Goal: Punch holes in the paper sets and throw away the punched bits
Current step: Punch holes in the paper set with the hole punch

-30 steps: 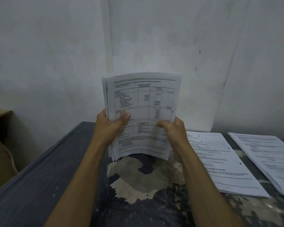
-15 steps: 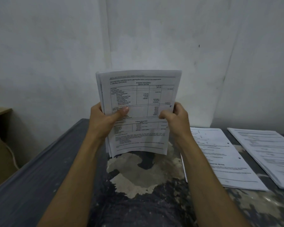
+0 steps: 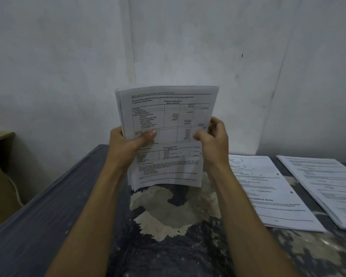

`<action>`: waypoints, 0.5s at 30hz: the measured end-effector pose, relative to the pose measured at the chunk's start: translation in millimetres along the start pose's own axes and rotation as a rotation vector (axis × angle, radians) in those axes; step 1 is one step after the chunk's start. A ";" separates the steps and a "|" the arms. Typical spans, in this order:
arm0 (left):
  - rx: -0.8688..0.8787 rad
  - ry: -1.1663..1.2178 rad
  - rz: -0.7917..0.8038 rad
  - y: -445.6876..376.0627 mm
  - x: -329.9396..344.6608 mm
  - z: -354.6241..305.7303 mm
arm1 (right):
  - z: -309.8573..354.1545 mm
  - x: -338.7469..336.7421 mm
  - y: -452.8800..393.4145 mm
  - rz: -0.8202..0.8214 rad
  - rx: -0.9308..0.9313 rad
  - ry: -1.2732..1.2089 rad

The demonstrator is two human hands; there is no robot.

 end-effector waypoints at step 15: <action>0.044 -0.093 -0.037 -3.9 -4.4 -17.9 | 63.8 2.6 7.3 -0.193 -0.454 0.348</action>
Point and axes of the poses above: each hand's wrist, its own y-axis away from the middle knuckle, its own x-axis out of the palm, z = x × y, the point moved 4 cm from there along -y, towards the middle knuckle, and after that the axes turned 2 degrees about -y, right-handed, at the moved point
